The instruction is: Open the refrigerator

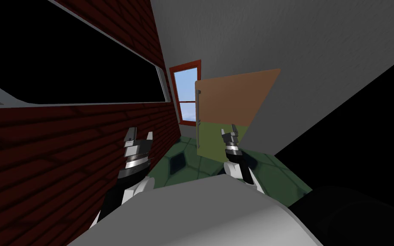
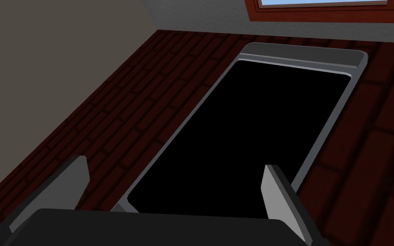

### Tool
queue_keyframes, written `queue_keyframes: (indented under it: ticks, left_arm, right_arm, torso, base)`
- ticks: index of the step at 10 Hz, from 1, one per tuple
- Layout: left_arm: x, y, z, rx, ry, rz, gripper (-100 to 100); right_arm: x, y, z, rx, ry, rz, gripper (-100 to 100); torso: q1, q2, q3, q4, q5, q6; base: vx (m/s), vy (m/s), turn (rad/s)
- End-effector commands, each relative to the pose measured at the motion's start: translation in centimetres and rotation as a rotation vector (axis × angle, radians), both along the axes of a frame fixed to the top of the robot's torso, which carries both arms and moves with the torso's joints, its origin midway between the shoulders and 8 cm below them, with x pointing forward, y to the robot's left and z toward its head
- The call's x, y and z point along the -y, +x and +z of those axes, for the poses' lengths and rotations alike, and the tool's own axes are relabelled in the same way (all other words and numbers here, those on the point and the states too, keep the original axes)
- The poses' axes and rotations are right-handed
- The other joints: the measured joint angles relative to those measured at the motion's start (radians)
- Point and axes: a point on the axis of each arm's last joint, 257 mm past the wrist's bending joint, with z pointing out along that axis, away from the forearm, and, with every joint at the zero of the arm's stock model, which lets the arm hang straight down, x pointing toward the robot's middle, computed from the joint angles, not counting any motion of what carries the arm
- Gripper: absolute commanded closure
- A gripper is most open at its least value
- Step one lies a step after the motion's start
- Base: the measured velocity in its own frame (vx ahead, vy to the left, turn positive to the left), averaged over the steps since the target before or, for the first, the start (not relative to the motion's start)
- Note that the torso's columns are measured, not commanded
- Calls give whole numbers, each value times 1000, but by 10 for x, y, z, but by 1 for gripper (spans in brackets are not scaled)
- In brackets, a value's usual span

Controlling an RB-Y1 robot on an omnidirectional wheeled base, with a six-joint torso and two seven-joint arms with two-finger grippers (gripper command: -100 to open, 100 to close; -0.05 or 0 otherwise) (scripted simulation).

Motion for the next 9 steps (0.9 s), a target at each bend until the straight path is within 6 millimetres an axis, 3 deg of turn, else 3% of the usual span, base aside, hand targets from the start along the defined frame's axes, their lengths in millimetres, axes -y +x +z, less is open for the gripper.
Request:
queue_keyframes:
  ticks: [1,9]
  left_arm:
    - [0,0,0,0,0,0,0]
    - [0,0,0,0,0,0,0]
  right_arm:
    - [0,0,0,0,0,0,0]
    - [0,0,0,0,0,0,0]
  torso:
    - [0,40,-82,41,0,0]
    - [0,618,-1234,617,0,0]
  base:
    - [0,0,0]
    - [0,0,0]
